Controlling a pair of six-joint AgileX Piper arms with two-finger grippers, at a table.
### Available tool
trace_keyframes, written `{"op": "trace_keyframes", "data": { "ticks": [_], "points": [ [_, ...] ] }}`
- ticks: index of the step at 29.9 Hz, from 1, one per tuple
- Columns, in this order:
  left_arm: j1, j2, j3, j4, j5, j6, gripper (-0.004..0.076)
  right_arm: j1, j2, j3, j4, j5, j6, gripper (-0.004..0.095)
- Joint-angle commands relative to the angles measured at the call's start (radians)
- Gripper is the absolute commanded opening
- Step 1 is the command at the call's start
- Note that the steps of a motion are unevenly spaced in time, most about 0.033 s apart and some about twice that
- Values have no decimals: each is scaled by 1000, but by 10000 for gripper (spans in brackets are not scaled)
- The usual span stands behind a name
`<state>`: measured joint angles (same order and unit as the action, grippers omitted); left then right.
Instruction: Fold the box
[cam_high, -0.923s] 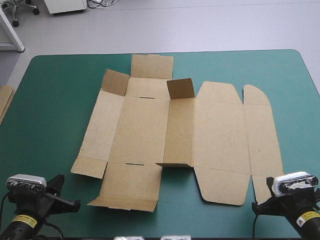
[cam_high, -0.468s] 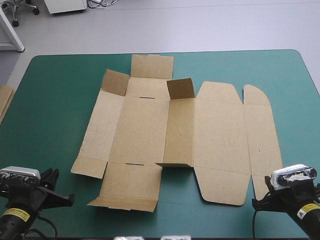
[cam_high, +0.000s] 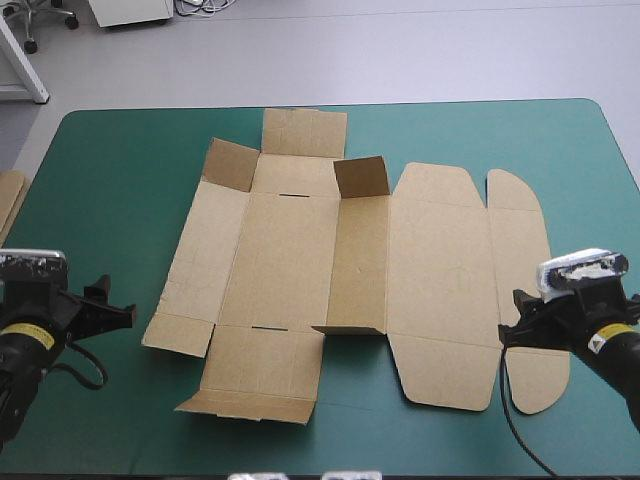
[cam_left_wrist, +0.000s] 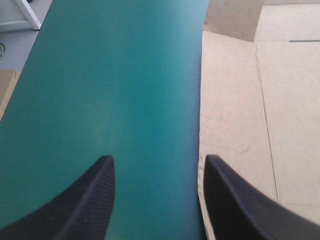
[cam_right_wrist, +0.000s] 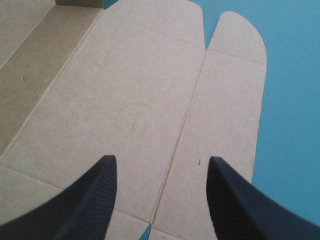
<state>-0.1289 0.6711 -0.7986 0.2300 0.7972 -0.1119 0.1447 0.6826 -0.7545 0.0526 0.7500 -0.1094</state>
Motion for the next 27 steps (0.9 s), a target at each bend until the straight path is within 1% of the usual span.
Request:
{"op": "trace_keyframes", "data": {
  "ticks": [1,6,9,11,14,16,19,21,23,24,27],
  "points": [
    [-2,96,-103,27,-90,-20,398,2,83,-97,16,-63,-8,520],
    [0,264,-179,30,-78,-25,398,2,183,-158,76,-57,-17,520],
    [50,355,-190,6,-73,-26,398,2,216,-178,65,-58,-17,521],
    [123,407,-190,-44,-69,0,398,2,227,-188,38,-62,-17,521],
    [266,459,-190,-205,-67,138,389,2,227,-188,1,-79,-17,521],
    [375,488,-188,-353,-53,251,389,2,227,-188,5,-84,-17,521],
    [537,529,-186,-643,-10,415,388,2,227,-188,26,-80,-17,522],
    [614,559,-184,-823,58,551,388,2,227,-188,54,-73,-28,523],
    [659,589,-177,-914,120,620,388,2,227,-188,70,-64,-39,523],
    [668,602,-171,-952,134,642,388,2,227,-188,73,-61,-39,523],
    [677,642,-147,-987,135,685,388,2,227,-188,77,-59,-42,524]
  ]
}}
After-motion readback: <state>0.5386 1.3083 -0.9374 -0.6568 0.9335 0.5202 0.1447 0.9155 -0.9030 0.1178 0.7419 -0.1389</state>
